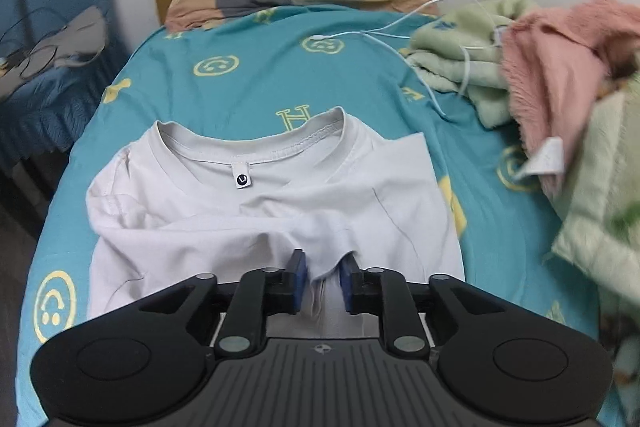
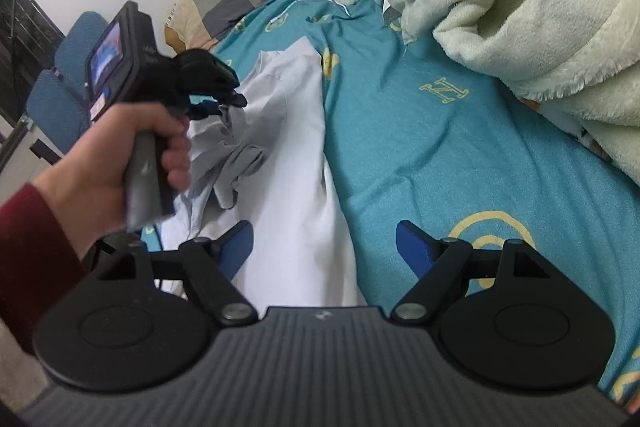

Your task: Fold clothes

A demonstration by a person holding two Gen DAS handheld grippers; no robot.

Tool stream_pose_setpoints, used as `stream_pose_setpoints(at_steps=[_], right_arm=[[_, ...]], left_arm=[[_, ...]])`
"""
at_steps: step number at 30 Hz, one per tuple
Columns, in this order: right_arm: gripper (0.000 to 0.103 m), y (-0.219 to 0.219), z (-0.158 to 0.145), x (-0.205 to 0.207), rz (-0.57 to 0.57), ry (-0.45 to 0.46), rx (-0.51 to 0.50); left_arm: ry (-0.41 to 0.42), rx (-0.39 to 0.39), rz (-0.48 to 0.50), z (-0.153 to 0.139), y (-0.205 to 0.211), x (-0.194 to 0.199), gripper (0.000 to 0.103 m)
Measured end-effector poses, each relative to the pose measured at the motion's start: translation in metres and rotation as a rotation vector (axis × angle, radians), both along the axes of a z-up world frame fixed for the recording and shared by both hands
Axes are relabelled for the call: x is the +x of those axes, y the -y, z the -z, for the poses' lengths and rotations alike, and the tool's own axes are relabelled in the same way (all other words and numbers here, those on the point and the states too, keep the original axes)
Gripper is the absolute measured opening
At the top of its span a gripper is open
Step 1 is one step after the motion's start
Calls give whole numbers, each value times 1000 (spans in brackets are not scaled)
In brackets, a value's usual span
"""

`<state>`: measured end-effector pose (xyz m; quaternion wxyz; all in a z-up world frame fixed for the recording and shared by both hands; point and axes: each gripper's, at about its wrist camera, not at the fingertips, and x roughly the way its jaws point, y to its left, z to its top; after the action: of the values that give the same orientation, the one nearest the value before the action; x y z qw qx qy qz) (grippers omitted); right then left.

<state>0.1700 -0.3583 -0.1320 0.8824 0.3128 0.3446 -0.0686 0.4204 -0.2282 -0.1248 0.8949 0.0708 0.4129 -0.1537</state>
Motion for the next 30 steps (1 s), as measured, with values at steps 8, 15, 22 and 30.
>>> stream_pose_setpoints(at_steps=[8,15,22,30], right_arm=[[80,-8,-5,-3,-42,14,-55],[80,-13,-11,-18,-89,20,-48],[80,-20,-22,-32,-129,18,-5],[80,-33,-22,-26,-138,-21,-17]], left_arm=[[-28,21,-2,-56,-97,-88,69],[-203,-103,-46,-45,-263,-201,69],[-427,-249,-71,14,-390,-263,67],[-540,-367,1,45,-424,-281,63]])
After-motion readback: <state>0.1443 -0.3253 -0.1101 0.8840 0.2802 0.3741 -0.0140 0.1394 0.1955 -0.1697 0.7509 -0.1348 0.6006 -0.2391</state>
